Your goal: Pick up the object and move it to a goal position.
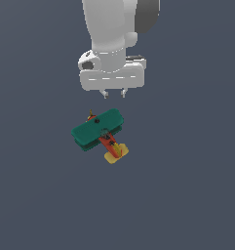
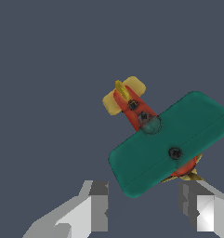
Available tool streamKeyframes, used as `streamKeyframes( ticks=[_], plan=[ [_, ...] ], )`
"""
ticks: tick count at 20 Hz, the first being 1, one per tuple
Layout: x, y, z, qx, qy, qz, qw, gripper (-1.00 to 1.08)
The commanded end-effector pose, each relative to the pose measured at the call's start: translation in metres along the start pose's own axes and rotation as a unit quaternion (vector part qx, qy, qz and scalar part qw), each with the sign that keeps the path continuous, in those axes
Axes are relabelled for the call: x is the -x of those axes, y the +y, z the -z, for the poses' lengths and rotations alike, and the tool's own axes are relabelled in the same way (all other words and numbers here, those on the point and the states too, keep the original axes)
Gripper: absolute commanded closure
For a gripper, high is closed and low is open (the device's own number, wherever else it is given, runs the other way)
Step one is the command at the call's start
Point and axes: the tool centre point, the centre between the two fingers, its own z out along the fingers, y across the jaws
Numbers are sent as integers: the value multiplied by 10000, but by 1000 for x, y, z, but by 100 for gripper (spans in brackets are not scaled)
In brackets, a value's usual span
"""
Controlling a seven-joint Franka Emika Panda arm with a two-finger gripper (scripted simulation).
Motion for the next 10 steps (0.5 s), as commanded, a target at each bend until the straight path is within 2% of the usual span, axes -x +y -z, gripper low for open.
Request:
streamKeyframes(
  ticks=[1, 10],
  plan=[
    [0, 4, -5, -117, -70, -40, 9999, -20],
    [2, 21, -28, -712, -346, -228, 9966, -20]
  ],
)
